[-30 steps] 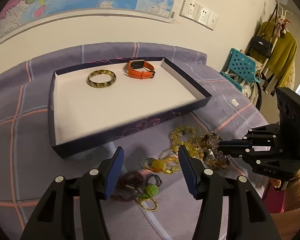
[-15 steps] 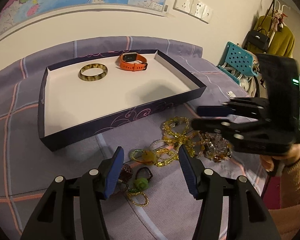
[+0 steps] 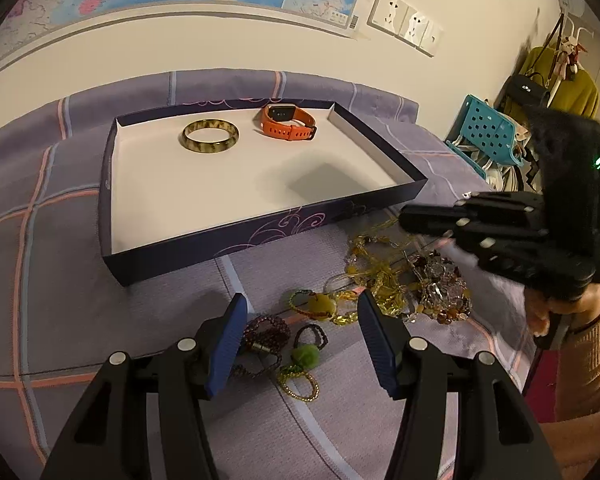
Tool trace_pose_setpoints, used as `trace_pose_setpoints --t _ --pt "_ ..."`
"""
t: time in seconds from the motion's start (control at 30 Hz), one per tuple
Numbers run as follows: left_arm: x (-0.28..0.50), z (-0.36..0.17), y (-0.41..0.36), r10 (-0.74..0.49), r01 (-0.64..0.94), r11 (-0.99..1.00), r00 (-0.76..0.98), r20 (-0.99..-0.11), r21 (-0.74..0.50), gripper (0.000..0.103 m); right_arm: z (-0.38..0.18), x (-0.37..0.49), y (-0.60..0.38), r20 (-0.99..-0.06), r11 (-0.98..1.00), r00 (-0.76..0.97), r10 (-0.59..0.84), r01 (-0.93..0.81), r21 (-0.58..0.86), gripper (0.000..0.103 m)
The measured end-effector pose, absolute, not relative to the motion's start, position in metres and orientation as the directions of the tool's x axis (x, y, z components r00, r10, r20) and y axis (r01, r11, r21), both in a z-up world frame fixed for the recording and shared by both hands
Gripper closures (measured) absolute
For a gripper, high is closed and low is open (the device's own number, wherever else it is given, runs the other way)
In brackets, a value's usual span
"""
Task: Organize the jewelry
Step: 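Grasp the yellow bead necklace with the right tool and lift it, then grasp the small gold ring with the left tool while the right tool lifts the necklace higher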
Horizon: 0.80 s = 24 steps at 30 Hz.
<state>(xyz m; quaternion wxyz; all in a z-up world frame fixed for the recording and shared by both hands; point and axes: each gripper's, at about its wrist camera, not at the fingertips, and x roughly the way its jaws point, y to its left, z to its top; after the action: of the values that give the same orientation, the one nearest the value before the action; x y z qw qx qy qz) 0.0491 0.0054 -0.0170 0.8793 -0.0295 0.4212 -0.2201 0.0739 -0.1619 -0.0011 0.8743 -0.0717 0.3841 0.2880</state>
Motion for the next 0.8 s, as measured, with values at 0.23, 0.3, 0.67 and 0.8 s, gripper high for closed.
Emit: trace_pose_setpoints --t 0.23,0.3,0.67,0.8 --pt "0.043 -0.014 0.021 -0.399 0.342 0.91 0.566 -0.722 -0.235 0.048 0.038 0.06 -0.174 -0.627 0.811 0.584 0.517 -0.569 0.139 0.097" --pt "0.041 -0.014 0.024 -0.391 0.336 0.914 0.569 -0.723 -0.23 0.048 0.054 0.055 -0.179 -0.586 0.8 0.596 0.549 -0.577 0.163 0.097" --pt "0.025 -0.02 0.033 -0.383 0.349 0.913 0.564 -0.731 -0.21 0.048 0.117 0.035 -0.188 -0.444 0.792 0.679 0.584 -0.596 0.13 0.098" --pt "0.02 -0.02 0.035 -0.388 0.361 0.91 0.565 -0.728 -0.204 0.048 0.129 0.031 -0.192 -0.411 0.797 0.701 0.583 -0.591 0.123 0.098"
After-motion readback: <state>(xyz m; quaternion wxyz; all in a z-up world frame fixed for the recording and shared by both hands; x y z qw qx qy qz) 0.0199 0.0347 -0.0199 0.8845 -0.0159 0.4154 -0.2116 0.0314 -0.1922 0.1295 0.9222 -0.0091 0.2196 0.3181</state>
